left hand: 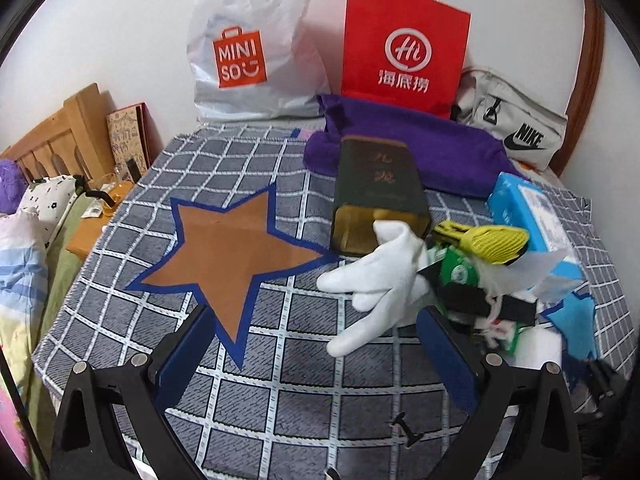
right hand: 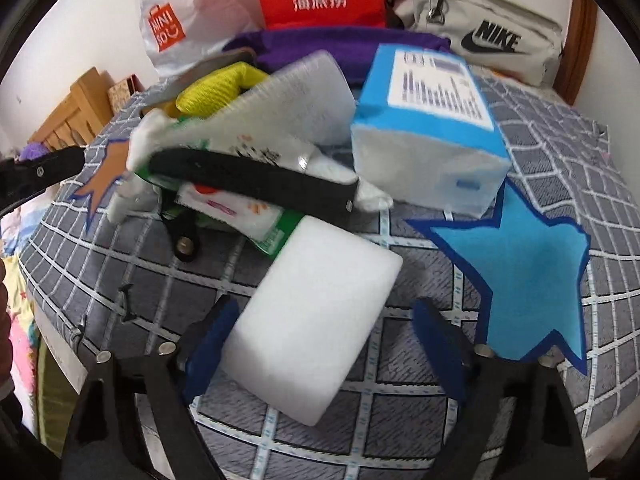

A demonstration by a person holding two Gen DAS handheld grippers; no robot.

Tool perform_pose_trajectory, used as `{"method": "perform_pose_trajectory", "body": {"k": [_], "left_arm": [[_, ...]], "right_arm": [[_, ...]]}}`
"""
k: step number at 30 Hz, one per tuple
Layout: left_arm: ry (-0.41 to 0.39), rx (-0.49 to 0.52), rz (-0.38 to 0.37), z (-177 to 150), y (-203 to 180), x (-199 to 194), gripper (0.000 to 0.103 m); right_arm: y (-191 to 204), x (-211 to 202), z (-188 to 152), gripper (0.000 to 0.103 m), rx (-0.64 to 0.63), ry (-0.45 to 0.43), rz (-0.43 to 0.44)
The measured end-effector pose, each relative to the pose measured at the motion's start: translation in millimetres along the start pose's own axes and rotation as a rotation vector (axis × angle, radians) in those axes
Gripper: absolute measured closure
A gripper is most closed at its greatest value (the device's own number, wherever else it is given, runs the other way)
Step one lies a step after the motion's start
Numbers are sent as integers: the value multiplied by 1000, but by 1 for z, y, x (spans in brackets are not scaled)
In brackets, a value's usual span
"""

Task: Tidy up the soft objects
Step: 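Grasp the white foam sponge with the right gripper while the left gripper grasps the white glove, then carry the sponge and glove onto the purple towel and open both grippers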

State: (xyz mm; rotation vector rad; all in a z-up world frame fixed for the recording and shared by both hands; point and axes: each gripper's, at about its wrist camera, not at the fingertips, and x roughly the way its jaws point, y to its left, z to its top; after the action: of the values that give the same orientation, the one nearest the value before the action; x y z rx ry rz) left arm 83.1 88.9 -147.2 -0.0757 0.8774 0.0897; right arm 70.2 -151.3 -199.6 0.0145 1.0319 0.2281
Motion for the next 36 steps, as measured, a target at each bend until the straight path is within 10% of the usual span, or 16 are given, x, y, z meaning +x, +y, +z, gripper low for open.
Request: {"method": "perform_pose_trajectory", "body": {"k": [4,14,22,36], "left_arm": [[-7,-18,-74,3,-1,13,5],[28,35,-143,7,-19,51,34],[60,81,-201,9,-32,62,90],[-23,65,-133,34,-14,-1,93]], "right_arm": [[-4,-6,1,32,-17,3,79],[-24,-37,0,34,-114,-55,-16],[-51,-24,1,34,-113,-29,-58],[-51,-54,18,34,-116,-103,4]]}}
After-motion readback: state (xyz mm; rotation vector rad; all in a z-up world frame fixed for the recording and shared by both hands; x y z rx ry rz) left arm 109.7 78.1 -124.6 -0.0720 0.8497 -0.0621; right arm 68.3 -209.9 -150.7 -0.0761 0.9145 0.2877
